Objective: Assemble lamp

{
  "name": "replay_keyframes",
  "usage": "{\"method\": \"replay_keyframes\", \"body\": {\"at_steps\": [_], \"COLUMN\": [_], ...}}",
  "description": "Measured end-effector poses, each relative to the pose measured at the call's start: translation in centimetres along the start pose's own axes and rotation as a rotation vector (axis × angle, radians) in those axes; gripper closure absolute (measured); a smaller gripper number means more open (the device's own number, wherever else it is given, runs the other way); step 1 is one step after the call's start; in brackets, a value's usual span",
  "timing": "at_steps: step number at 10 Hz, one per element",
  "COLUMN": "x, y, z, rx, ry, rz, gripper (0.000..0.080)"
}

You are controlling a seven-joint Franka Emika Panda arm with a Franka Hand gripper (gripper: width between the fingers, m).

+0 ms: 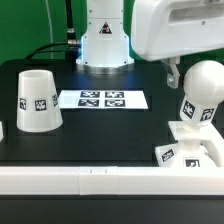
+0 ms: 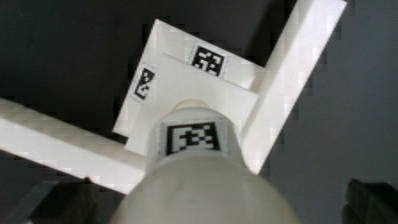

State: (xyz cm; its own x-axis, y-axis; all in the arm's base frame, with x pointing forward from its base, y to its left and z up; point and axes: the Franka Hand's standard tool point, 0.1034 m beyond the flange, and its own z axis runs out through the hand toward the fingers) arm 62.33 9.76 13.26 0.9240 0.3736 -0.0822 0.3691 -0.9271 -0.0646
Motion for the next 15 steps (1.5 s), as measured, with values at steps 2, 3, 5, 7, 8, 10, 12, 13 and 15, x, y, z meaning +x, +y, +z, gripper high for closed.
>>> {"method": "replay_keyframes", "body": {"at_steps": [2,3,5,7,8,10,12,13,15], "x": [0.49,0.72,0.87,0.95,1.02,0.92,0.94,0.94,0.53], "y": [0.35,0.40,0.82,0.51,0.33,0.39,0.38,0.37,0.83], "z": [0.62,0.55,0.55,0.55,0.54,0.57,0.56,0.56,0.57], "rx": [0.003,0.003,0.003,0.004,0.003,0.001,0.001,0.001,0.013], "ry": [-0.003,0.000,0.003,0.003,0.006,0.014,0.014,0.014,0.058], "rz": [0.001,0.000,-0.002,-0.004,-0.007,-0.021,-0.019,0.001,0.063], "gripper": [0.0101,0.0101,0.0101,0.0150,0.0150,0.0225,0.0225,0.0225,0.0225]}}
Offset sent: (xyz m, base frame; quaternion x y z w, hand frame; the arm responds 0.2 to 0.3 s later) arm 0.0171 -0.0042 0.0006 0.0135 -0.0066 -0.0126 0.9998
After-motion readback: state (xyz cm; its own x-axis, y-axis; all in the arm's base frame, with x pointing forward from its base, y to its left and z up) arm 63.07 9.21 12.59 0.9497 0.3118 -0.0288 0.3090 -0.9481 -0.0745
